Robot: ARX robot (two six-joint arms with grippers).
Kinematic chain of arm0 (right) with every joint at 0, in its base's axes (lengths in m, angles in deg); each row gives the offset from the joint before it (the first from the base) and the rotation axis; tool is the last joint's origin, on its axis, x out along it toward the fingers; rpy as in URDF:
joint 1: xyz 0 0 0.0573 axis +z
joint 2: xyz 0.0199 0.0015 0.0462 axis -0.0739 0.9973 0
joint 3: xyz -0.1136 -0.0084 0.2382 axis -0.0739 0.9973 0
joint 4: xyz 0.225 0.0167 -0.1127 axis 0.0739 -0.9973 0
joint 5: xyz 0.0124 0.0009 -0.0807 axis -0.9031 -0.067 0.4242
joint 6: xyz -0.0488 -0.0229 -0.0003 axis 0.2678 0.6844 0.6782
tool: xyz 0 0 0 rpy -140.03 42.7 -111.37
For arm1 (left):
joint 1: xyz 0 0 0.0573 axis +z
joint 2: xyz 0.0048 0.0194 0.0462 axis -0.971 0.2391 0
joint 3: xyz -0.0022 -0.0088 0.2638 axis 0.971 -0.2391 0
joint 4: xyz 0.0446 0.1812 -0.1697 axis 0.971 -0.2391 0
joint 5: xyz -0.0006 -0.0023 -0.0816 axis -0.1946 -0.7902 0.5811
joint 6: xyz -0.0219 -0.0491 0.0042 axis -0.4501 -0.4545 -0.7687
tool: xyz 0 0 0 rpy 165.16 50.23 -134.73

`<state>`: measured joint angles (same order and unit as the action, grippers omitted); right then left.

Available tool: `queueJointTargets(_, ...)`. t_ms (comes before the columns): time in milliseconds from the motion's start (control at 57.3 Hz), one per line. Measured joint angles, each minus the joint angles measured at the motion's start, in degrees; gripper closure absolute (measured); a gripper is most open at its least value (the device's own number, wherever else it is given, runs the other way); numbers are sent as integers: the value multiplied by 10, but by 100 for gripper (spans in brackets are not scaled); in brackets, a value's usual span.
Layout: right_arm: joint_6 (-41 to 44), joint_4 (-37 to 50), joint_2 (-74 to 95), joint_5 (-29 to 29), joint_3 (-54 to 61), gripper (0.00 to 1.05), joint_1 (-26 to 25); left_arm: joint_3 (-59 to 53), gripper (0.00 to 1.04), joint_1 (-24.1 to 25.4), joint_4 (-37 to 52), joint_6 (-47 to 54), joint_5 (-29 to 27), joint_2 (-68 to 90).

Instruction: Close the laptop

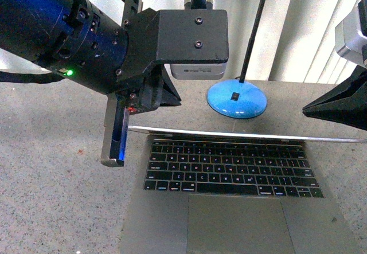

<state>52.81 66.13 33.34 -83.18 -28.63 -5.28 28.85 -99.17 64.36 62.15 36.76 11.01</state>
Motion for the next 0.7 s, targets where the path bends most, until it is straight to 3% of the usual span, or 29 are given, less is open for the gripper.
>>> queueJointTargets(698, -43, 71, 5, -5, 55, 102, 26, -51, 101, -18, 52, -16, 3, 15)
